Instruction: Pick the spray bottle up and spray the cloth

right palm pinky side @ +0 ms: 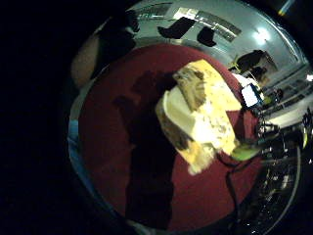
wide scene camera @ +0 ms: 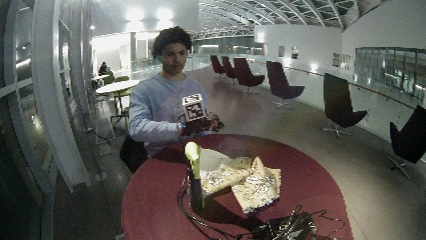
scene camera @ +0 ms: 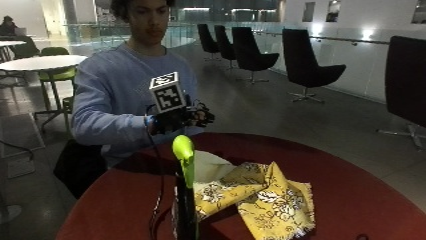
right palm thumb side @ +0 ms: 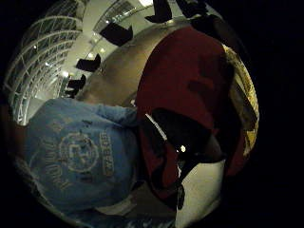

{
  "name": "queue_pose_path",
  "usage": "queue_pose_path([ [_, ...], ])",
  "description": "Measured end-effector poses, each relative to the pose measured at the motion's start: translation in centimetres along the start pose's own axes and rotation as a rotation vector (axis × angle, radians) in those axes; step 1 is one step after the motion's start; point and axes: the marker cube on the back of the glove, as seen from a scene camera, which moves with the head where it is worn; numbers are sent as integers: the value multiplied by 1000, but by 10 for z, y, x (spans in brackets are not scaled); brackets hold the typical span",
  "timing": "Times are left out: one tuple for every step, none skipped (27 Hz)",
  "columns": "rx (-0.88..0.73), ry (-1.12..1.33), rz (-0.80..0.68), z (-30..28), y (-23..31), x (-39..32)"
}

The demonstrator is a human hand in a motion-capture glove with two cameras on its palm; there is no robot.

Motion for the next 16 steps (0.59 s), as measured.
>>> queue_pose_path([
  [23,-14,25,-4,9,4],
  [48,-28,54,-8,18,8],
  [74,-42,86,-12,27,14],
  [102,-58,119,-15,35,21],
  [130,-75,151,-18,42,28],
  [159,-96,185,-20,48,35],
  [194,-120,223,-22,54,43],
  [232,-150,268,-24,60,52],
  [275,-184,316,-27,65,61],
  [319,-221,364,-29,69,71],
  [361,-258,409,-31,73,81],
  [398,-296,449,-34,77,91],
  [430,-334,485,-36,80,101],
  [455,-375,518,-38,83,110],
  [476,-418,550,-39,86,118],
  [493,-461,581,-40,88,125],
])
